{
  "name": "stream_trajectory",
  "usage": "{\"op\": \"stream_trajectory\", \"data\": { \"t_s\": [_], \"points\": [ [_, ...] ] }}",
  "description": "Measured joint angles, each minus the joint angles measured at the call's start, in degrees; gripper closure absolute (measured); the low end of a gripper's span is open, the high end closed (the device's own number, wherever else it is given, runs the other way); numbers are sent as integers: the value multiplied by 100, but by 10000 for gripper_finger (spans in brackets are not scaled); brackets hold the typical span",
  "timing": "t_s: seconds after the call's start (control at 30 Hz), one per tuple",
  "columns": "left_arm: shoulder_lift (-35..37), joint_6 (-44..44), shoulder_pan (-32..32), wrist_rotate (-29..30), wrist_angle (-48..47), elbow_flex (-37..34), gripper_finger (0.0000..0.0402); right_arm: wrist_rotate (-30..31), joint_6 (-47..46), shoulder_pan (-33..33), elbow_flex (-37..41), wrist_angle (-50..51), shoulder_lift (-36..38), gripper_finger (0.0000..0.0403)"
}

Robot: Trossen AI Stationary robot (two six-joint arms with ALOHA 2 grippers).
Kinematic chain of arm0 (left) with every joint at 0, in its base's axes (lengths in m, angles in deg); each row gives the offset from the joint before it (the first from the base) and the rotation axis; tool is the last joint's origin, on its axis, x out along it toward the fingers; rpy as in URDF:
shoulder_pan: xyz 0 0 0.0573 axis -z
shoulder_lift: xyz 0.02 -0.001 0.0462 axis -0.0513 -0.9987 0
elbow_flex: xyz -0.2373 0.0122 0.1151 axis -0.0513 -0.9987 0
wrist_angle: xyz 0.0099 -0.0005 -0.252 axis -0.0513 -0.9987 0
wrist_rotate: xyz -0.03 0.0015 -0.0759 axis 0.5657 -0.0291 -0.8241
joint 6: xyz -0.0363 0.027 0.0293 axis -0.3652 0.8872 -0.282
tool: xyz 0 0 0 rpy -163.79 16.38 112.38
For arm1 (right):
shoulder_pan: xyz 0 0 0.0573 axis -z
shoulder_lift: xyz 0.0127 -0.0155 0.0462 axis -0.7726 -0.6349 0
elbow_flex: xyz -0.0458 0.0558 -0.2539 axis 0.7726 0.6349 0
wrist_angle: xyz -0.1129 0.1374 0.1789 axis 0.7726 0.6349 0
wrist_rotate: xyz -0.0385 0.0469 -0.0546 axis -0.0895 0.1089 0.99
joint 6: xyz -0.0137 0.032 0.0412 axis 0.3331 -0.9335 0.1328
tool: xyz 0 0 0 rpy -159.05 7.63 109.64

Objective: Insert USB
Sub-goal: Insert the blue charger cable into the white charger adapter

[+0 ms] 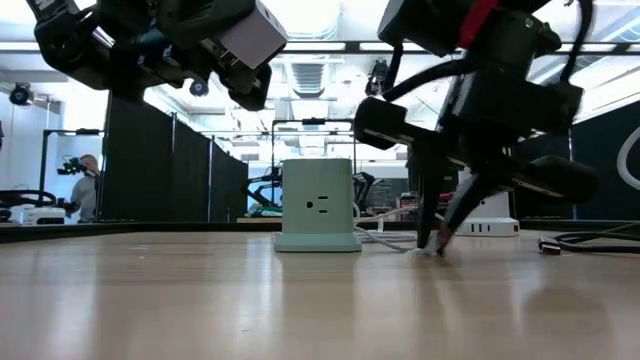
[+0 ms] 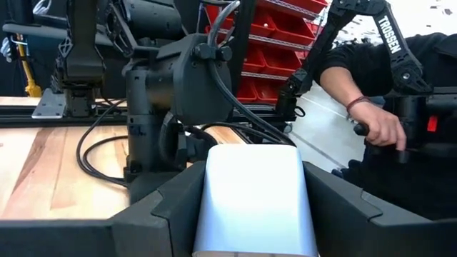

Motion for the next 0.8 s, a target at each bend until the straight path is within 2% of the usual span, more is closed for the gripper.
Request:
{"op": "stream_trajectory", "data": {
  "t_s": [0.07, 0.23, 0.43, 0.63, 0.8],
  "points": [
    [0, -2, 25, -2, -12, 0, 207, 37, -465, 0, -73, -20, 0, 389],
    [0, -2, 43, 9, 3, 0, 207, 37, -1550, 32, -420, 333, 22, 385],
    [-1, 0, 57, 370, 107, 0, 207, -85, -2856, 355, -1184, 1214, 42, 388],
    [-22, 0, 111, 440, 147, 0, 207, -984, -4496, 967, -1993, 2165, 46, 388],
    [-24, 194, 122, 544, 102, 0, 207, -1879, -5648, 1385, -2461, 2284, 49, 388]
  ]
}}
